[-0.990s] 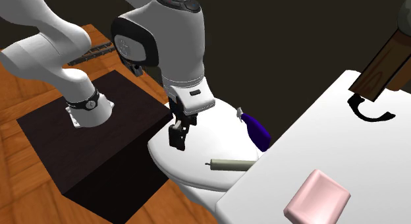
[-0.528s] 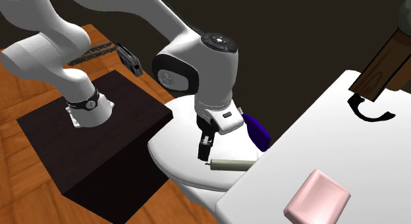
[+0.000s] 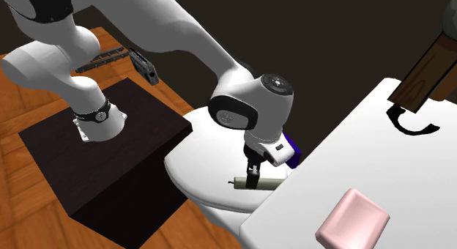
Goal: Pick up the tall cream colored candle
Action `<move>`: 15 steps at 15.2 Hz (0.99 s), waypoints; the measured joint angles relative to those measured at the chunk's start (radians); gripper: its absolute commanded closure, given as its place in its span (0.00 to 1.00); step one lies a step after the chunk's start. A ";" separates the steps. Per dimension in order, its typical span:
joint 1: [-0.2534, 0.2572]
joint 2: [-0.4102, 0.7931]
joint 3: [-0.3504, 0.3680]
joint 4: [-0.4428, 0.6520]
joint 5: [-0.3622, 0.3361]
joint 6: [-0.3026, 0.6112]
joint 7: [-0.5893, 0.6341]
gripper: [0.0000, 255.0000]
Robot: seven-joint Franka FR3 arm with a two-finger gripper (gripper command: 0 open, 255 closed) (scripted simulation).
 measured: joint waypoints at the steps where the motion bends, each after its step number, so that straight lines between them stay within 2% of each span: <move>1: 0.010 0.037 0.001 0.039 -0.005 -0.010 0.000 0.00; 7: 0.056 0.245 -0.001 0.242 -0.028 -0.034 -0.011 0.00; 14: 0.064 0.325 -0.011 0.280 -0.039 0.006 -0.005 0.00; 15: 0.065 0.329 -0.012 0.282 -0.040 0.009 -0.004 1.00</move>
